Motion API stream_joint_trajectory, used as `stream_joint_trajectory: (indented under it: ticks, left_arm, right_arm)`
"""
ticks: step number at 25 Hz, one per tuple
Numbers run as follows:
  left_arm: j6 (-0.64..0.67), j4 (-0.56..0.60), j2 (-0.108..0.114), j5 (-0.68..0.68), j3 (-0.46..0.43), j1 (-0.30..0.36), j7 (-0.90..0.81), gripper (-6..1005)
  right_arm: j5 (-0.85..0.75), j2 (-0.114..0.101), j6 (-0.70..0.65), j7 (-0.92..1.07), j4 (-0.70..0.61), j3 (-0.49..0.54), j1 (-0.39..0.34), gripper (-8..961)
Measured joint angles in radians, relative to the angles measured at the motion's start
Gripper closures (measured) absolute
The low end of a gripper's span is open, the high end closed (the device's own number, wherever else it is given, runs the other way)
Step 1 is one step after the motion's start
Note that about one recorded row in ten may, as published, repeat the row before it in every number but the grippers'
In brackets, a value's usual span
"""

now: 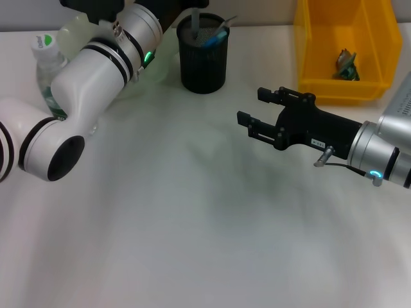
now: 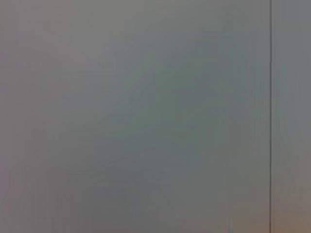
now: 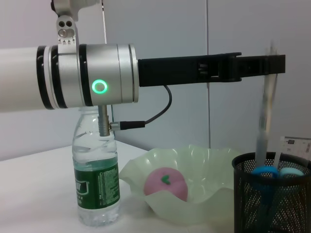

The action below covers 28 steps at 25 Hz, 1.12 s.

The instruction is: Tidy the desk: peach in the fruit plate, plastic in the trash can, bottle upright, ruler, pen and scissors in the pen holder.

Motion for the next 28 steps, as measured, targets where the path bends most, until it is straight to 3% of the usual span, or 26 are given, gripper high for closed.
stream_joint_trajectory:
  ticks: [8,12,13,14,17,19,20,25,27,28]
  left_arm:
    - [0.016,-0.016,0.0,0.003,-0.004,0.008,-0.006,743]
    - [0.085,-0.026,0.003,0.084,-0.005,0.037,-0.067,497]
    - [0.181,-0.006,0.007,0.203,-0.007,0.079,-0.176,451]
    - [0.181,-0.006,0.007,0.203,-0.007,0.079,-0.176,406]
    - [0.337,0.067,0.01,0.37,-0.004,0.147,-0.367,269]
    - [0.456,0.133,0.011,0.49,-0.001,0.196,-0.49,244]
    - [0.542,0.191,0.013,0.584,0.0,0.241,-0.582,231]
    - [0.655,0.326,0.016,0.756,0.004,0.302,-0.736,194]
    - [0.719,0.406,0.019,0.842,0.029,0.323,-0.802,194]
    - [0.779,0.477,0.022,0.894,0.09,0.341,-0.854,194]
  right_arm:
    - [0.001,-0.001,-0.002,0.001,0.002,0.033,-0.002,300]
    - [0.002,-0.001,-0.025,0.011,0.009,0.093,-0.008,298]
    - [0.002,-0.001,-0.037,0.019,0.009,0.115,-0.012,297]
    - [0.002,-0.001,-0.05,0.037,0.009,0.139,-0.017,296]
    - [0.002,-0.001,-0.075,0.111,0.005,0.202,-0.03,294]
    - [0.0,-0.003,-0.098,0.136,0.005,0.227,-0.036,293]
    - [-0.007,-0.009,-0.151,0.145,0.008,0.227,-0.042,292]
    - [-0.073,-0.032,-0.284,0.199,0.005,0.227,-0.055,256]
    - [-0.159,-0.052,-0.365,0.234,-0.006,0.229,-0.06,222]
    - [-0.269,-0.078,-0.424,0.255,-0.008,0.231,-0.045,205]
